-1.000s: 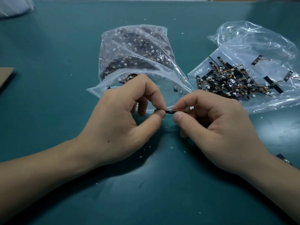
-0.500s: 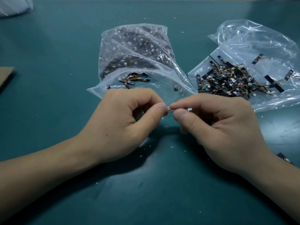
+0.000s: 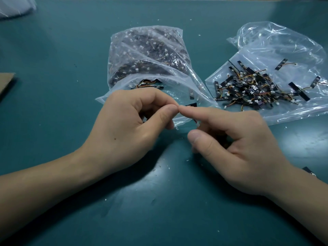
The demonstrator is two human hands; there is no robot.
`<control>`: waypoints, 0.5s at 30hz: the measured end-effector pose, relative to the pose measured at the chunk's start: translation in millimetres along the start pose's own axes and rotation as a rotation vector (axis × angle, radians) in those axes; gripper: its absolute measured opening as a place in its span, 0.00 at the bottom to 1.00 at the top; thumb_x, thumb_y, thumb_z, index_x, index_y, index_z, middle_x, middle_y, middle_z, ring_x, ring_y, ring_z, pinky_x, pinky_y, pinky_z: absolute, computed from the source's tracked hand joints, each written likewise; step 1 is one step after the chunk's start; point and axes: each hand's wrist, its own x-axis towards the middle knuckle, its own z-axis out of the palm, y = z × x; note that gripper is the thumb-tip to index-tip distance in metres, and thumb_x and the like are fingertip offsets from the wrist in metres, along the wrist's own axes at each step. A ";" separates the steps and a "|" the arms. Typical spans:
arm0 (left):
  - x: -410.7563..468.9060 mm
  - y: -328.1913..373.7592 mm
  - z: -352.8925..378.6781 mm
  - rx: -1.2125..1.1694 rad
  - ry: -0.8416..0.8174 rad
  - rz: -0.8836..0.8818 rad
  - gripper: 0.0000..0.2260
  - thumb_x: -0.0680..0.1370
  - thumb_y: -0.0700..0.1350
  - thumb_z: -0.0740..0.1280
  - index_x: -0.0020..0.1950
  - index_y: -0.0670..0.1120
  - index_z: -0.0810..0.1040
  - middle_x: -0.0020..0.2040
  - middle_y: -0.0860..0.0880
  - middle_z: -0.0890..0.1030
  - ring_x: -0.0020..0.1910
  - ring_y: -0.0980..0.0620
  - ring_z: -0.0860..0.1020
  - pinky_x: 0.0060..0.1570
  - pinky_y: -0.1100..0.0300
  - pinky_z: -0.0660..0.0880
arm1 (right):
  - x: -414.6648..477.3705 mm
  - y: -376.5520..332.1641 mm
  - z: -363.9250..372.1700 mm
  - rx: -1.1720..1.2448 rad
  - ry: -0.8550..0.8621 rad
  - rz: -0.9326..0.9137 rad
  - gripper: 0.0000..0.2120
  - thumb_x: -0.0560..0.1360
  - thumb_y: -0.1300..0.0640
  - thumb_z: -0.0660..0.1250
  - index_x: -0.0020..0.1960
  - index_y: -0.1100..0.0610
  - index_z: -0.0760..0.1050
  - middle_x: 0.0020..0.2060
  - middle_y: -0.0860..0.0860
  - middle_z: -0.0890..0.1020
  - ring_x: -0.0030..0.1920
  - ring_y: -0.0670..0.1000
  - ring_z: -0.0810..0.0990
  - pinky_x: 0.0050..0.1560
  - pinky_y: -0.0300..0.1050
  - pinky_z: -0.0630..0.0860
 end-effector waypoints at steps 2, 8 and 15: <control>-1.3 1.6 0.3 -0.007 0.003 0.017 0.04 0.80 0.45 0.70 0.47 0.52 0.84 0.37 0.59 0.84 0.32 0.55 0.80 0.33 0.68 0.72 | -1.0 -0.6 -1.9 0.065 0.046 0.028 0.10 0.81 0.54 0.68 0.59 0.51 0.84 0.30 0.46 0.82 0.27 0.47 0.78 0.32 0.39 0.74; -3.9 1.7 2.3 -0.009 -0.005 0.066 0.03 0.80 0.46 0.70 0.48 0.54 0.83 0.37 0.59 0.84 0.29 0.52 0.79 0.31 0.56 0.75 | 2.9 1.6 -1.6 0.271 0.137 0.222 0.17 0.79 0.46 0.66 0.35 0.53 0.79 0.24 0.52 0.78 0.21 0.46 0.71 0.25 0.36 0.67; -4.3 3.2 1.6 0.002 -0.025 0.120 0.03 0.79 0.45 0.71 0.49 0.53 0.84 0.37 0.59 0.84 0.33 0.57 0.81 0.34 0.66 0.75 | 6.2 3.6 -2.2 0.340 0.068 0.219 0.09 0.77 0.48 0.70 0.44 0.54 0.80 0.27 0.54 0.78 0.23 0.44 0.71 0.26 0.36 0.69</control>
